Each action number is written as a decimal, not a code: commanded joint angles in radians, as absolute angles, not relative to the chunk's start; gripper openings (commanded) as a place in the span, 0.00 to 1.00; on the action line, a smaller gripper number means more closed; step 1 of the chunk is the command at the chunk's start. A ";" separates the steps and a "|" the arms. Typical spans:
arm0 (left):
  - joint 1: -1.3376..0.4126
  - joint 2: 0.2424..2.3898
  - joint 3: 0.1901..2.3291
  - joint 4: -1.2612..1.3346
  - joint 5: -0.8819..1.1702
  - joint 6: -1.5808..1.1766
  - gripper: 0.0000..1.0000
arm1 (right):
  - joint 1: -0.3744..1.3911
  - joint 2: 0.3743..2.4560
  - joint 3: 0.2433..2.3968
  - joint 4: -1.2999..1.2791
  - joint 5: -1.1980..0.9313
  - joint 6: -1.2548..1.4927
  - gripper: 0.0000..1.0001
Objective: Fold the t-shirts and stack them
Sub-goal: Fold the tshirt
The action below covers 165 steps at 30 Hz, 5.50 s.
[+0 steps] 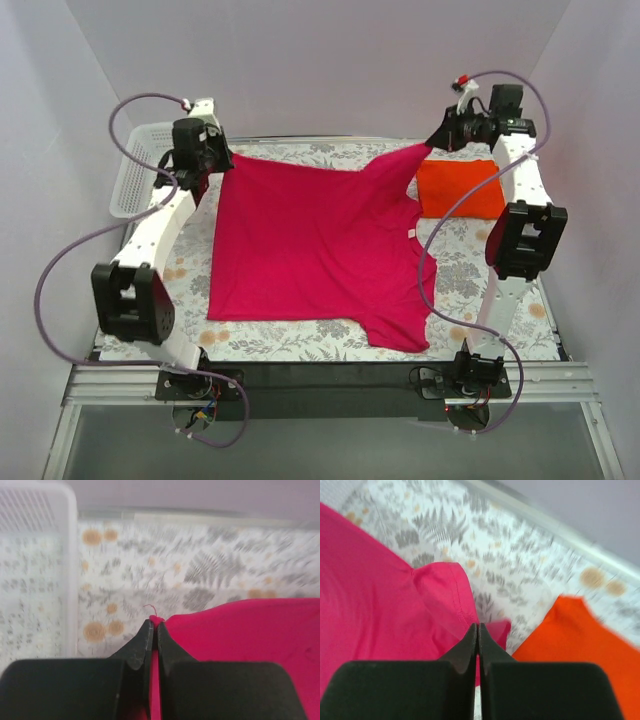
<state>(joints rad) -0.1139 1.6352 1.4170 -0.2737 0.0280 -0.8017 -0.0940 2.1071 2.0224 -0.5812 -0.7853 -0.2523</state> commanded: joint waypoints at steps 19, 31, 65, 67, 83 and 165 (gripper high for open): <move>-0.104 0.848 1.342 0.092 -0.060 -0.904 0.00 | -0.265 1.473 2.540 -0.261 -0.758 0.156 0.01; -0.106 0.773 1.309 0.117 -0.124 -0.901 0.00 | -0.376 1.468 2.596 -0.241 -0.753 0.210 0.01; -0.106 1.545 0.986 0.383 -0.130 -0.905 0.00 | 0.032 2.005 1.876 -0.193 -0.502 -0.181 0.01; -0.106 1.526 0.989 0.379 -0.127 -0.904 0.00 | 0.032 1.968 1.875 -0.195 -0.508 -0.181 0.01; -0.106 0.976 1.005 0.307 -0.064 -1.021 0.00 | -0.052 1.566 2.100 -0.297 -0.647 -0.012 0.01; -0.196 2.160 1.411 0.516 -0.298 -0.723 0.00 | -0.114 1.882 1.480 0.048 -0.749 -0.150 0.01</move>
<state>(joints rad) -0.1993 2.1529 1.3499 0.5369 -0.2565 -0.7532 -0.1165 1.9430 1.4586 0.0059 -0.7219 -0.1753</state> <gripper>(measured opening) 0.029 0.019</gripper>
